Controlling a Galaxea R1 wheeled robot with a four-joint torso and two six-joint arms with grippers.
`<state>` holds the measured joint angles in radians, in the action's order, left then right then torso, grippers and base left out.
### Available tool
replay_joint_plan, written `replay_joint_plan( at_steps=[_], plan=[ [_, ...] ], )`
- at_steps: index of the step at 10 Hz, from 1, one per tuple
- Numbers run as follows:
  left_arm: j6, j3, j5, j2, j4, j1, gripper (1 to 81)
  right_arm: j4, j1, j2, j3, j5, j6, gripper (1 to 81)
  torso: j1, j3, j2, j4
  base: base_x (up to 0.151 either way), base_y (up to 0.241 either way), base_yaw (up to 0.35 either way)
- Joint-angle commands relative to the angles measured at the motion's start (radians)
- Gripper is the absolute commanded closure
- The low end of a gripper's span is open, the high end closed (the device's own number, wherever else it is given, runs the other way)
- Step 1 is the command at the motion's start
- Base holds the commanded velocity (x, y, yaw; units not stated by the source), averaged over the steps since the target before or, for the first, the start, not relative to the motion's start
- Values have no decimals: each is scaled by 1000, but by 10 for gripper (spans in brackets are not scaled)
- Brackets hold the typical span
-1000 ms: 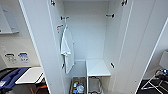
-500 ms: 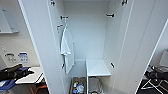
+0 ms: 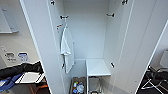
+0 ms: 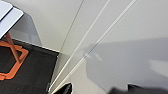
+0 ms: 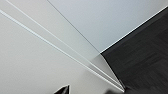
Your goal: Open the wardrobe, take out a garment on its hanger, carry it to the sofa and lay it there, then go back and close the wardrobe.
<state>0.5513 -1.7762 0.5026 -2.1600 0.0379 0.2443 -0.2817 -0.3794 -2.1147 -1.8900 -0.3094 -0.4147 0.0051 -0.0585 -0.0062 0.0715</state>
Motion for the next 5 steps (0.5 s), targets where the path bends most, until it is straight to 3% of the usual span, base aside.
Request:
replay_joint_plan(
  at_steps=[1,3,5],
  plan=[
    [-4,20,50,-77,63,-119,10,-37,82,78,247,-19,8,10,0,0,0,0,0,0,0],
    [-4,46,47,-127,62,-98,10,-36,56,100,404,9,8,10,0,0,0,0,0,0,0],
    [-5,69,44,-192,60,-66,10,-34,24,68,471,59,7,10,0,0,1,0,0,0,0]
  ],
)
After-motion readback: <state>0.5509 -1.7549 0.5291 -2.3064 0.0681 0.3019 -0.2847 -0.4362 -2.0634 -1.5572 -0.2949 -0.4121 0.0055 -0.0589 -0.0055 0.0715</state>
